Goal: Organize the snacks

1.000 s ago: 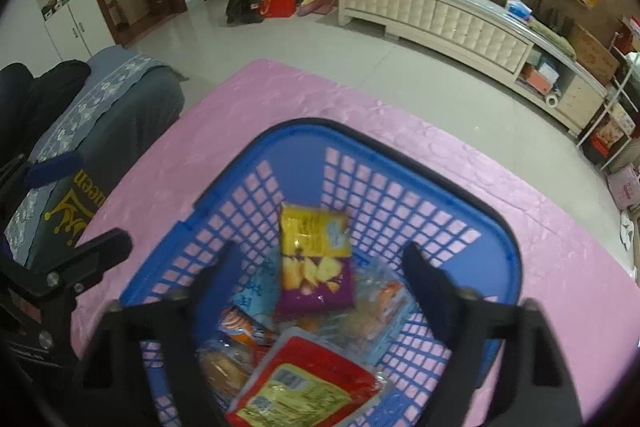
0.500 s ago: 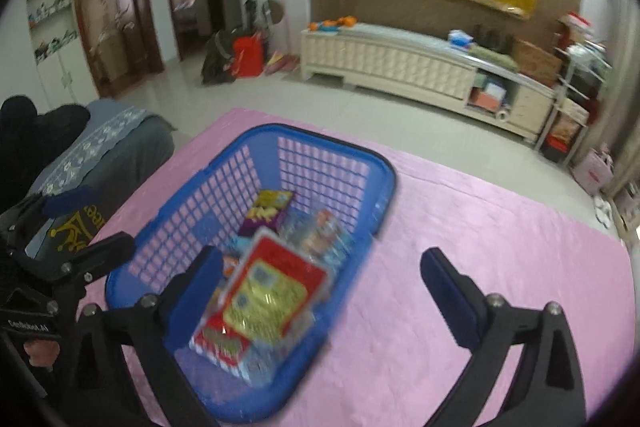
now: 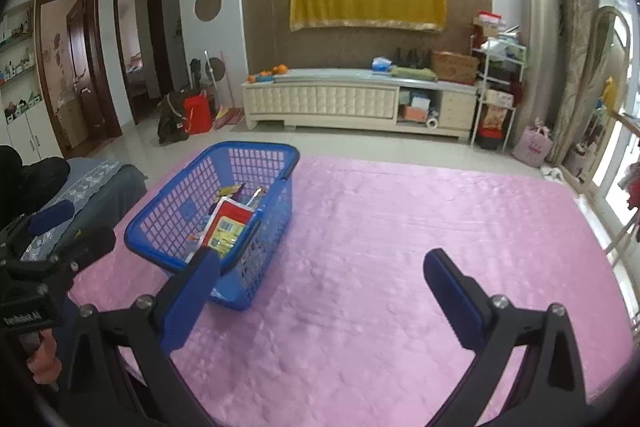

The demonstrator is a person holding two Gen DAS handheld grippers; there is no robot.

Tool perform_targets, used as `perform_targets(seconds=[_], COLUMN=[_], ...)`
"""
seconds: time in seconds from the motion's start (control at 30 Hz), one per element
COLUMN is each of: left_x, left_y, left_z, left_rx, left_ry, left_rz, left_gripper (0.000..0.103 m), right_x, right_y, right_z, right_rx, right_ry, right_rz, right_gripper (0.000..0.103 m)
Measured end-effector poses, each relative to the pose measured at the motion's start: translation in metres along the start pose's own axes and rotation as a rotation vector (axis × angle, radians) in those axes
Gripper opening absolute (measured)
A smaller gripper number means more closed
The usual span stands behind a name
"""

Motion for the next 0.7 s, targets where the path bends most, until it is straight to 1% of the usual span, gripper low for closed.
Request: perform_targets(seconds=[0.07,0.2,0.4,0.53,0.6,0.7], left_x=[0.005,0.013,0.017,0.018,0.017,0.015], left_y=[-0.013,-0.034,-0.059,-0.067,-0.069,-0.069], left_z=[-0.011,-0.028,-0.042,-0.044,-0.044,-0.044], left_rx=[-0.023,-0.015,-0.021,-0.04,-0.03,-0.037], left_ry=[0.014,0.059,0.079,0.076,0.08,0.077], left_rz=[-0.014,-0.054,-0.09,-0.1,-0.099,-0.098], left_gripper=[0.103,0.103,0.103,0.103,0.103,0.103], right_x=[0.002,0.001,0.0,-0.002,-0.003,-0.003], right_y=[-0.013,-0.045,-0.079,-0.09,-0.094,-0.096], right_z=[-0.002,-0.006,-0.004,-0.002,-0.001,0.001], right_rx=[-0.022,-0.015,-0.012,-0.006,-0.004,-0.005], right_ry=[-0.003,0.021,0.022,0.015,0.018,0.022], right_rz=[-0.01,-0.068,-0.127,-0.14,-0.146,-0.153], right_gripper=[0.103,0.103,0.103,0.103,0.103,0.103])
Point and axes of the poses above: each gripper's, at about its wrist camera, not at the fingertips, and y roughly the way its jaws point, z to its left, x to its top, the point moved 1 cm from there along y, roughly the way its jaws point, and after that the axes turned 11 degrees about y, right-handed, at the moved point
